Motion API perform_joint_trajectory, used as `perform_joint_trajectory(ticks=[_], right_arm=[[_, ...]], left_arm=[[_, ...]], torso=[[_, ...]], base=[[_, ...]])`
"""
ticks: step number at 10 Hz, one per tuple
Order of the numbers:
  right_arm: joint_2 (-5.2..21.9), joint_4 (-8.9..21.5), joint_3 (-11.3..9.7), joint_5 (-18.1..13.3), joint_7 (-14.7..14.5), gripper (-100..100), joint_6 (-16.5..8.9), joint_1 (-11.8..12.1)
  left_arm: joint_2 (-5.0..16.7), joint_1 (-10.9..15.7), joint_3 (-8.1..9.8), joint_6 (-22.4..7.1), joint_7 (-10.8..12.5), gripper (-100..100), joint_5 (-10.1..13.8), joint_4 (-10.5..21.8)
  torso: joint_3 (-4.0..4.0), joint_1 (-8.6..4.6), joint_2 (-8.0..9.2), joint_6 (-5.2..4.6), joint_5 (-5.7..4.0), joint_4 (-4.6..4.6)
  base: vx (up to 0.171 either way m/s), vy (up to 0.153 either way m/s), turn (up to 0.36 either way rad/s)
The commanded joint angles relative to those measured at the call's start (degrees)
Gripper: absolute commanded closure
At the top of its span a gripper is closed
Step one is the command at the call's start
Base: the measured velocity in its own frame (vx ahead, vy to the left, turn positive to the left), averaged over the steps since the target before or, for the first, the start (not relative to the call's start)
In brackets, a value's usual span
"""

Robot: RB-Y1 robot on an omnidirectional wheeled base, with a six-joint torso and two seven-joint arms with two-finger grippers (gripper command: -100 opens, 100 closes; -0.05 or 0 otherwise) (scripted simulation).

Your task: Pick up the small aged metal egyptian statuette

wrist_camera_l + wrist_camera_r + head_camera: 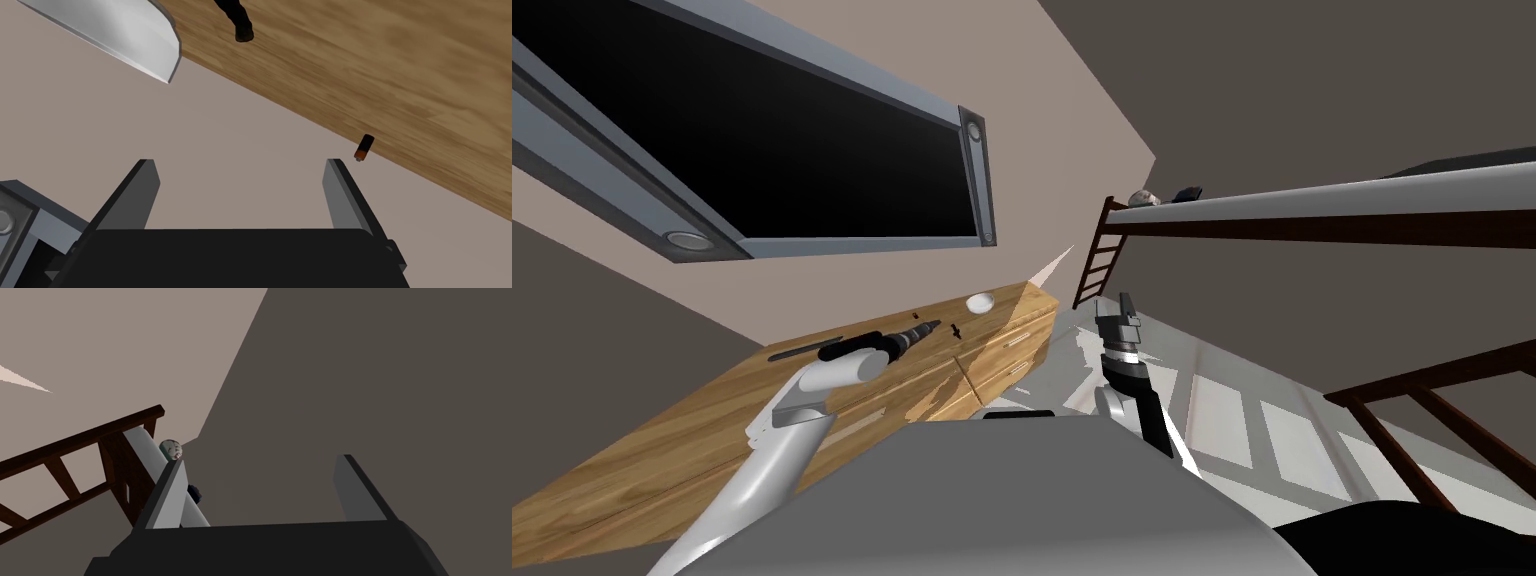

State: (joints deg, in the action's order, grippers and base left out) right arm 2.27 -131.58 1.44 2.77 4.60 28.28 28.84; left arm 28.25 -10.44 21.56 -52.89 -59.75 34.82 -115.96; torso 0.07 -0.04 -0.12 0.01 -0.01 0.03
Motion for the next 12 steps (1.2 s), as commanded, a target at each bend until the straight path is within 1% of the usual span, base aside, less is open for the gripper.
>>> perform_joint_trajectory(ticks=[1, 2, 3, 4, 5, 6, 7, 8, 9, 10, 11, 12], right_arm=[[0.0, 0.0, 0.0, 0.0, 0.0, 0, 0.0, 0.0], [0.0, 0.0, 0.0, 0.0, 0.0, 0, 0.0, 0.0], [0.0, 0.0, 0.0, 0.0, 0.0, 0, 0.0, 0.0], [0.0, 0.0, 0.0, 0.0, 0.0, 0, 0.0, 0.0], [0.0, 0.0, 0.0, 0.0, 0.0, 0, 0.0, 0.0], [0.0, 0.0, 0.0, 0.0, 0.0, 0, 0.0, 0.0], [0.0, 0.0, 0.0, 0.0, 0.0, 0, 0.0, 0.0], [0.0, 0.0, 0.0, 0.0, 0.0, 0, 0.0, 0.0], [0.0, 0.0, 0.0, 0.0, 0.0, 0, 0.0, 0.0], [0.0, 0.0, 0.0, 0.0, 0.0, 0, 0.0, 0.0], [0.0, 0.0, 0.0, 0.0, 0.0, 0, 0.0, 0.0], [0.0, 0.0, 0.0, 0.0, 0.0, 0, 0.0, 0.0]], left_arm=[[0.6, 0.1, -0.05, -2.9, -1.1, -100, 0.7, 0.5], [1.8, 0.7, -0.28, -4.4, -2.6, -100, 1.8, 1.5], [1.8, 0.7, -0.28, -6.0, -2.6, -100, 1.8, 1.5], [3.0, 1.2, -0.56, -7.6, -4.1, -100, 2.8, 2.4], [3.0, 1.2, -0.56, -9.2, -4.1, -100, 2.8, 2.4], [3.0, 1.2, -0.56, -9.6, -4.1, -100, 2.8, 2.4], [4.1, 1.6, -0.87, -11.8, -5.5, -100, 3.7, 3.3], [4.1, 1.6, -0.87, -12.7, -5.5, -100, 3.7, 3.3], [5.3, 2.1, -1.21, -14.7, -6.7, -100, 4.6, 4.2], [5.3, 2.1, -1.21, -15.7, -6.7, -100, 4.6, 4.2], [6.4, 2.5, -1.56, -17.7, -7.9, -100, 5.4, 5.0], [6.4, 2.5, -1.56, -18.4, -7.9, -100, 5.4, 5.0]], torso=[[0.0, 0.0, 0.0, 0.0, 0.0, 0.0], [0.0, 0.0, 0.0, 0.04, 0.0, 0.0], [0.02, -0.02, -0.03, 0.01, 0.0, 0.01], [0.01, -0.02, 0.0, 0.03, 0.0, 0.01], [0.0, -0.04, 0.0, 0.01, -0.01, 0.0], [-0.01, -0.02, 0.02, 0.04, 0.0, 0.0], [-0.04, 0.02, 0.08, 0.05, 0.0, -0.01], [-0.04, 0.01, 0.07, 0.02, 0.0, -0.01], [-0.03, 0.01, 0.06, 0.03, 0.0, -0.01], [-0.01, -0.01, 0.02, 0.02, 0.0, 0.0], [-0.01, 0.0, 0.02, 0.05, 0.0, 0.0], [0.0, 0.01, 0.0, 0.02, 0.0, 0.0]], base=[[0.041, -0.012, -0.061], [0.048, -0.017, -0.09], [0.038, -0.013, -0.063], [0.039, -0.022, -0.109], [0.034, -0.013, -0.055], [0.015, -0.002, 0.01], [0.024, -0.007, -0.08], [0.027, -0.005, -0.079], [0.041, -0.011, -0.117], [0.038, -0.008, -0.047], [0.041, -0.006, -0.09], [0.031, 0.002, -0.052]])
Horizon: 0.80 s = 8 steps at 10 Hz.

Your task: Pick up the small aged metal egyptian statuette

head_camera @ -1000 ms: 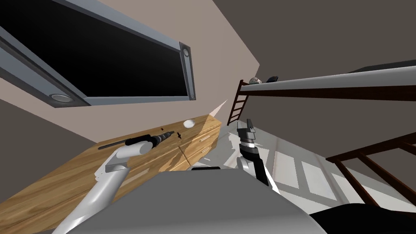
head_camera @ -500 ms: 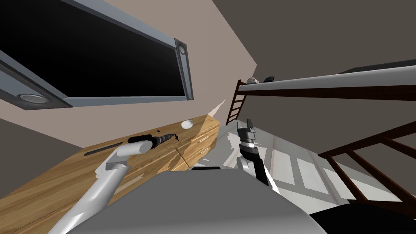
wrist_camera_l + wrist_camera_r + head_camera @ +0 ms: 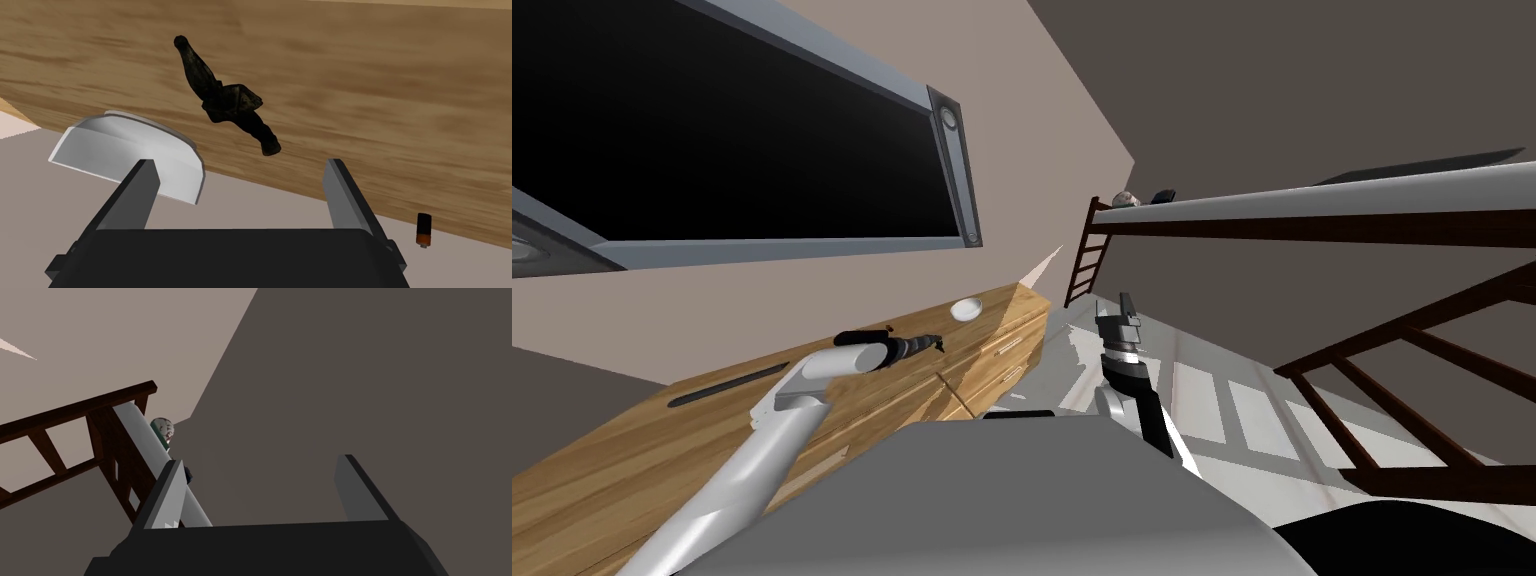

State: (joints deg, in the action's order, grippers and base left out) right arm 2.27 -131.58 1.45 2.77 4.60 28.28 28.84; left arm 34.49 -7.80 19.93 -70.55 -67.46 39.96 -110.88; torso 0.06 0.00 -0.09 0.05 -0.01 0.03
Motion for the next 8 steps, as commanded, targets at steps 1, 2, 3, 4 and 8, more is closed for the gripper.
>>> perform_joint_trajectory(ticks=[1, 2, 3, 4, 8], right_arm=[[0.0, 0.0, 0.0, 0.0, 0.0, 0, 0.0, 0.0], [0.0, 0.0, 0.0, 0.0, 0.0, 0, 0.0, 0.0], [0.0, 0.0, 0.0, 0.0, 0.0, 0, 0.0, 0.0], [0.0, 0.0, 0.0, 0.0, 0.0, 0, 0.0, 0.0], [0.0, 0.0, 0.0, 0.0, 0.0, 0, 0.0, 0.0]], left_arm=[[1.3, 0.2, -0.28, -2.9, -1.3, -100, 0.9, 0.7], [1.3, 0.2, -0.28, -3.3, -1.3, -100, 0.9, 0.7], [2.4, 0.5, -0.63, -5.6, -2.3, -100, 1.6, 1.4], [3.4, 0.8, -0.96, -7.0, -3.1, -100, 2.2, 2.0], [6.1, 1.4, -1.78, -12.2, -5.0, -100, 3.4, 3.4]], torso=[[0.0, 0.0, 0.0, 0.0, 0.0, 0.0], [0.0, -0.02, -0.01, -0.01, 0.0, 0.0], [-0.01, -0.02, 0.02, 0.01, -0.01, -0.01], [-0.01, -0.03, 0.01, -0.01, -0.01, -0.01], [0.0, -0.01, -0.01, -0.01, 0.0, 0.0]], base=[[0.036, -0.006, -0.085], [0.029, -0.004, -0.045], [0.032, -0.007, -0.087], [0.041, -0.007, -0.129], [0.036, 0.0, -0.068]])
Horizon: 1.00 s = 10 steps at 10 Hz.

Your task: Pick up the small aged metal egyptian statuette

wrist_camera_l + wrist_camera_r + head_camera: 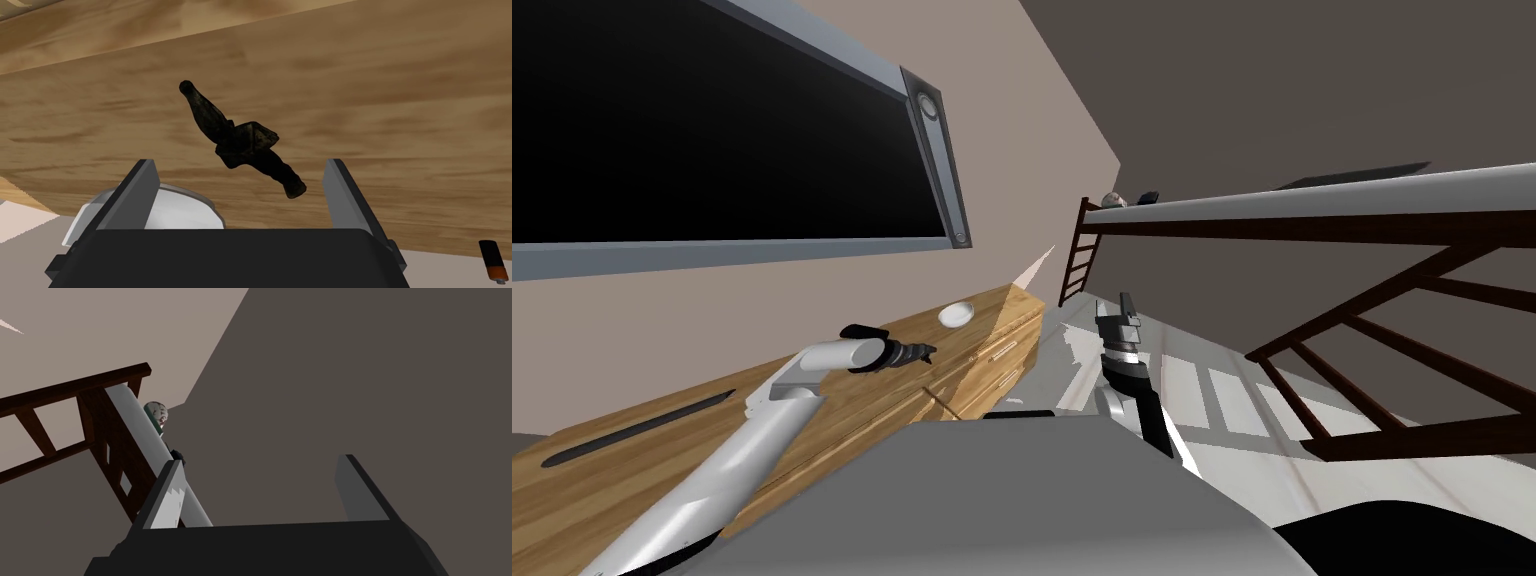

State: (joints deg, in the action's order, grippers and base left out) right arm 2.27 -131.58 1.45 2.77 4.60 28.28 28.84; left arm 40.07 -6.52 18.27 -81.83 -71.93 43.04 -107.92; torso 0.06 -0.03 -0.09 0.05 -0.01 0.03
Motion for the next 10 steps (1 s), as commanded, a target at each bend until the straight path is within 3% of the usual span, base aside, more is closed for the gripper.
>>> perform_joint_trajectory(ticks=[1, 2, 3, 4, 10], right_arm=[[0.0, 0.0, 0.0, 0.0, 0.0, 0, 0.0, 0.0], [0.0, 0.0, 0.0, 0.0, 0.0, 0, 0.0, 0.0], [0.0, 0.0, 0.0, 0.0, 0.0, 0, 0.0, 0.0], [0.0, 0.0, 0.0, 0.0, 0.0, 0, 0.0, 0.0], [0.0, 0.0, 0.0, 0.0, 0.0, 0, 0.0, 0.0]], left_arm=[[1.2, 0.3, -0.31, -1.8, -0.9, -100, 0.5, 0.8], [0.8, 0.5, -0.37, -1.1, -0.5, -100, 0.2, 0.8], [0.9, 0.6, -0.41, -1.3, -0.6, 0, 0.3, 0.8], [1.4, 0.8, 0.29, -0.3, -0.7, -100, 0.3, 3.4], [3.7, 1.8, 3.07, 3.8, -1.1, -100, 0.6, 12.4]], torso=[[0.0, 0.0, 0.0, 0.0, 0.0, 0.0], [-0.01, 0.01, 0.02, 0.01, 0.0, 0.0], [-0.04, 0.02, 0.08, 0.02, 0.01, -0.01], [-0.07, 0.01, 0.12, 0.02, 0.01, -0.03], [-0.3, 0.02, 0.53, -0.01, 0.01, -0.12]], base=[[0.031, 0.0, -0.039], [0.013, 0.002, -0.007], [0.0, 0.0, 0.0], [-0.048, 0.001, -0.249], [-0.1, -0.006, -0.237]])
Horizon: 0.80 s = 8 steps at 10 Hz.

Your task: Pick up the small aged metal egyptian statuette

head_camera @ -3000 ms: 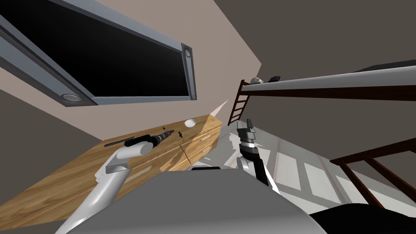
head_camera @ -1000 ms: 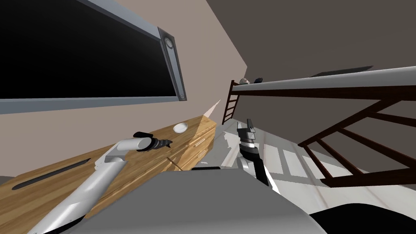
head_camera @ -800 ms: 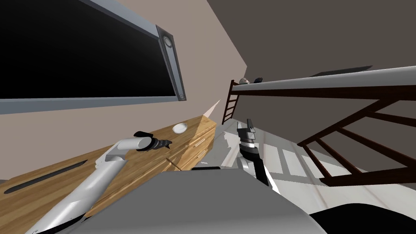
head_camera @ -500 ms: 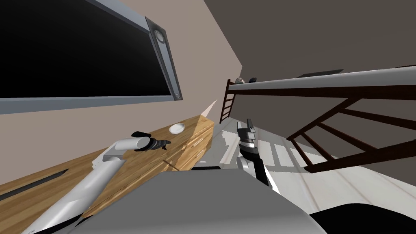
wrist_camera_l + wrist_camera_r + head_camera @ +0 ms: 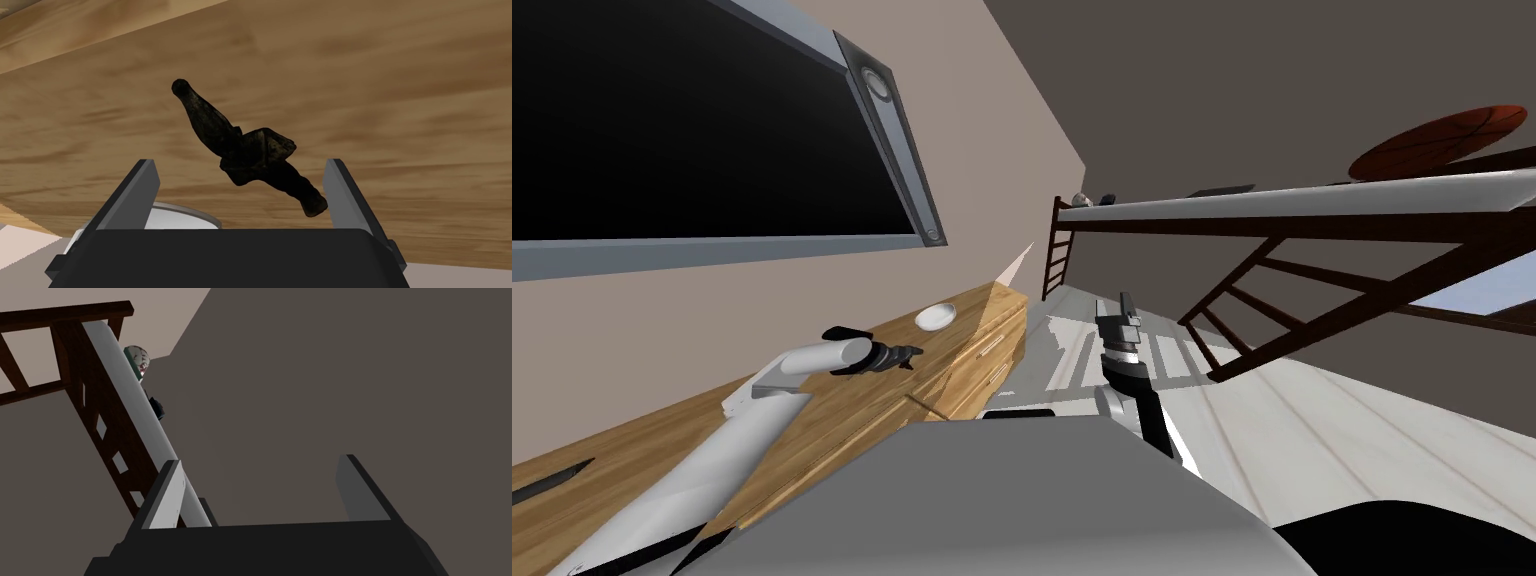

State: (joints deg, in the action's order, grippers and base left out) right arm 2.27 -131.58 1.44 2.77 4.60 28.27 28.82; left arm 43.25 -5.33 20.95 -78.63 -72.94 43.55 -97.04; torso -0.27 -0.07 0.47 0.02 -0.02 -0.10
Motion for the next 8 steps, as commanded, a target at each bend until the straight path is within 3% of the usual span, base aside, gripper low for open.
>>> perform_joint_trajectory(ticks=[1, 8], right_arm=[[0.0, 0.0, 0.0, 0.0, 0.0, 0, 0.0, 0.0], [0.0, 0.0, 0.0, 0.0, 0.0, 0, 0.0, 0.0]], left_arm=[[0.5, 0.6, 0.39, 0.6, -0.1, -100, 0.1, 2.6], [2.9, 1.5, 3.17, 4.7, -0.5, -100, 0.4, 12.8]], torso=[[0.0, 0.0, 0.0, 0.0, 0.0, 0.0], [0.11, 0.12, -0.19, -0.01, 0.07, 0.05]], base=[[-0.082, -0.008, -0.112], [-0.082, -0.019, -0.192]])
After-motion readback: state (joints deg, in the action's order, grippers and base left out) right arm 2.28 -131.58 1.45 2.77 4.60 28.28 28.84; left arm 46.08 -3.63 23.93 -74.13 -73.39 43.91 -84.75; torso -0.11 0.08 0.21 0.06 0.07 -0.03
